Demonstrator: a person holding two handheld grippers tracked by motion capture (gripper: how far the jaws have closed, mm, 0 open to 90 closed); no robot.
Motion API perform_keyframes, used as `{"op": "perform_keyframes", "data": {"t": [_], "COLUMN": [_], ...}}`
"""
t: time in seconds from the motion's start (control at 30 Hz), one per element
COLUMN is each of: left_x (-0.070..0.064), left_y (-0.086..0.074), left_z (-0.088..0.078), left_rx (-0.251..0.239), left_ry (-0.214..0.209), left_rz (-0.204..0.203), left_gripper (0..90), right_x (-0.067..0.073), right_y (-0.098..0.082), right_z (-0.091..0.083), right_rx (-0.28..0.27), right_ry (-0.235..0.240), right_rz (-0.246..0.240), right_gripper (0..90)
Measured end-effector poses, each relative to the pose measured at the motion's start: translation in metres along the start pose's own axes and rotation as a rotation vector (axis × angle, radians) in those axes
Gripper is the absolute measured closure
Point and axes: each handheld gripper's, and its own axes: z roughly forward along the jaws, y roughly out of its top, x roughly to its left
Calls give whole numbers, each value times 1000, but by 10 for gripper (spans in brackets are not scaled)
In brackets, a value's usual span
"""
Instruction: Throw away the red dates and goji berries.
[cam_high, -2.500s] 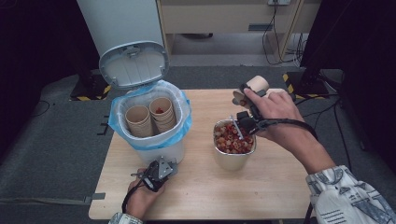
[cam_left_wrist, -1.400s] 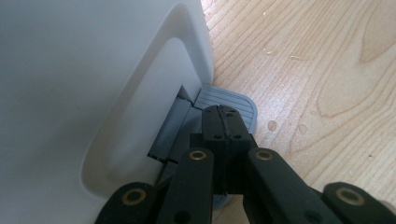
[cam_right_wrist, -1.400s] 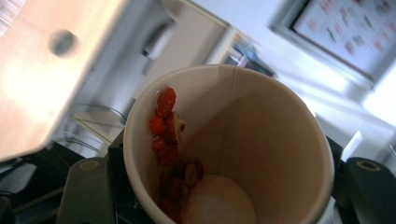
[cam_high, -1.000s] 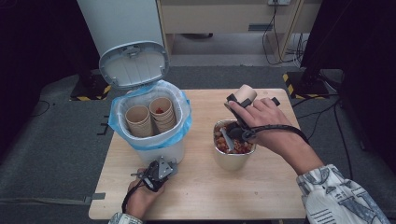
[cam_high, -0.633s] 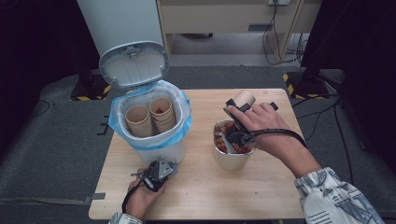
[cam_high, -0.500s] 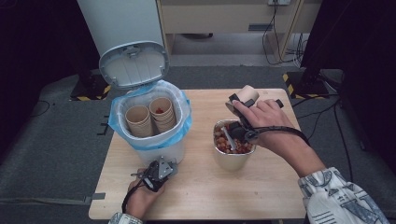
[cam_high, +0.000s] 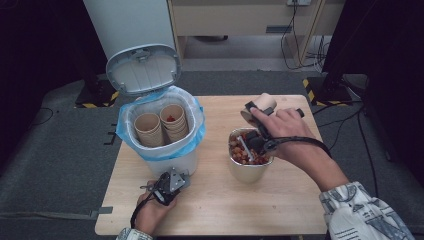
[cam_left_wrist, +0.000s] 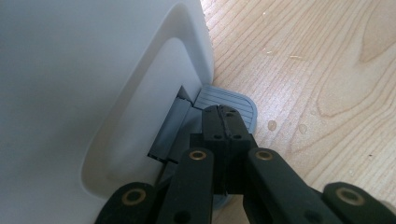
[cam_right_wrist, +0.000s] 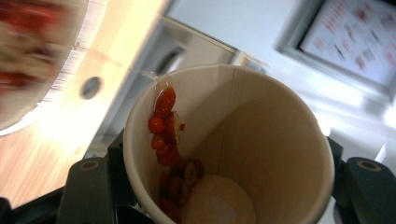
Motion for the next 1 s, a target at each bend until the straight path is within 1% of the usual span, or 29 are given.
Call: {"op": "perform_keyframes", "data": {"t": [0.07, 0.1, 0.13, 0.17, 0.23, 0.4, 0.5, 0.57, 0.6, 0.67, 0.73, 0.8, 0.9, 0.97, 1.0], "left_x": [0, 0, 0, 0, 0, 0, 0, 0, 0, 0, 0, 0, 0, 0, 0], "left_y": [0, 0, 0, 0, 0, 0, 0, 0, 0, 0, 0, 0, 0, 0, 0], "left_z": [0, 0, 0, 0, 0, 0, 0, 0, 0, 0, 0, 0, 0, 0, 0], "left_rx": [0, 0, 0, 0, -2, -2, -3, -1, -1, -2, -2, -2, -2, -2, -2], "left_ry": [0, 0, -1, -1, -1, -2, -2, -1, -1, -3, -3, -2, -1, -1, -1], "left_rz": [-1, -1, -1, -1, -2, -2, -2, -1, -1, -2, -2, -2, -2, -2, -2], "left_gripper": [897, 897, 898, 898, 897, 897, 897, 897, 897, 898, 897, 898, 898, 897, 897], "right_x": [-2, -2, -3, -3, -2, -7, -6, -6, -5, -3, -2, 0, 1, 1, 0], "right_y": [-5, -5, -9, -11, -14, -25, -32, -37, -38, -38, -35, -32, -28, -27, -25], "right_z": [-3, -3, -5, -6, -7, -12, -14, -16, -16, -14, -12, -10, -7, -7, -7], "right_rx": [-5, -5, -27, -41, -46, -103, -126, -137, -131, -115, -111, -94, -79, -77, -72], "right_ry": [-6, -6, -28, -44, -62, -82, -74, -73, -72, -68, -57, -49, -38, -36, -34], "right_rz": [25, 25, 76, 100, 127, 301, 379, 420, 425, 400, 386, 350, 311, 307, 290], "right_gripper": [328, 328, 326, 325, 323, 322, 322, 321, 321, 321, 322, 322, 323, 324, 325]}}
